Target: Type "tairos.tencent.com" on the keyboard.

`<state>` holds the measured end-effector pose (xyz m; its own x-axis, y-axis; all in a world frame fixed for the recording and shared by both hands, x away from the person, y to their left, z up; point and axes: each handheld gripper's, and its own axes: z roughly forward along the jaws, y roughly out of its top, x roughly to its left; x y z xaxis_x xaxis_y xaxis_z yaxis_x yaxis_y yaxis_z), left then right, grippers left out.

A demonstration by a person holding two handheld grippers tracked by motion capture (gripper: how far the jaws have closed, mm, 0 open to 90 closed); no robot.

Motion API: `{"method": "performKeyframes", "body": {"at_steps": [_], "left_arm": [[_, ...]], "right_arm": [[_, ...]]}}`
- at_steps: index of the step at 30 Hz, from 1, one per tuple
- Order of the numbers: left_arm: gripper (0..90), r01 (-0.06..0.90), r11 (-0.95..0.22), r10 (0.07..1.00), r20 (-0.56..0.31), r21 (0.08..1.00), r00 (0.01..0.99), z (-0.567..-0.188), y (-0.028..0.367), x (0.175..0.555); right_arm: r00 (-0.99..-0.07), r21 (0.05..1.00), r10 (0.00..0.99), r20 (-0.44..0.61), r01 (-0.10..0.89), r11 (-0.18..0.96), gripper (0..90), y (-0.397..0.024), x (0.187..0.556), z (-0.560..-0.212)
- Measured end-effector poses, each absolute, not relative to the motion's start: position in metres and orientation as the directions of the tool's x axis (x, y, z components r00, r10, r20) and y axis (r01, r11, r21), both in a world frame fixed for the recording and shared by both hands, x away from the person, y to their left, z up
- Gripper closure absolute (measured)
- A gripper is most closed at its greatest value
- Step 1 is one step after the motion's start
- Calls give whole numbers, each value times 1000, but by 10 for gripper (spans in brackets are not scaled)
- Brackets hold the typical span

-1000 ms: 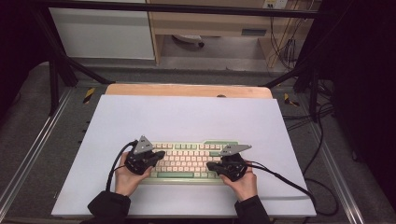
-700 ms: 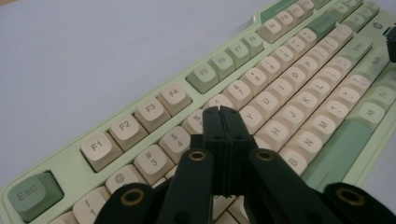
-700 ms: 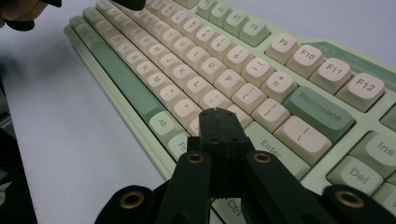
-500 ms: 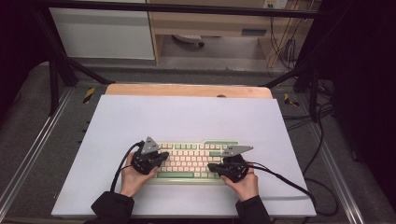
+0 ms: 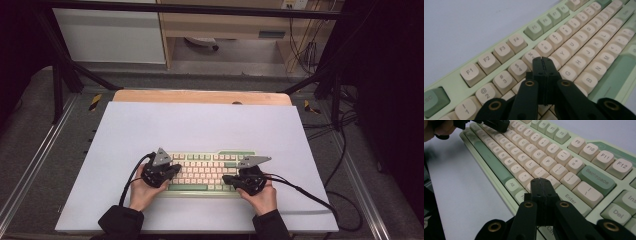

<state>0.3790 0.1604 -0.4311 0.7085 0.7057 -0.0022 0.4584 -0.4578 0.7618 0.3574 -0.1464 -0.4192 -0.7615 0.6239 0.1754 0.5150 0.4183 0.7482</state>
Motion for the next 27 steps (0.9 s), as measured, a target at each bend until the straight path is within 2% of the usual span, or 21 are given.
{"method": "performKeyframes", "body": {"at_steps": [16,27], "left_arm": [[899,436,-454,691,-3,777,723,-422,169,368],[899,438,-415,706,-21,798,708,-416,193,357]], "right_arm": [[-760,759,625,178,511,404,900,-148,356,-415],[-758,768,626,183,508,391,900,-146,356,-411]]}}
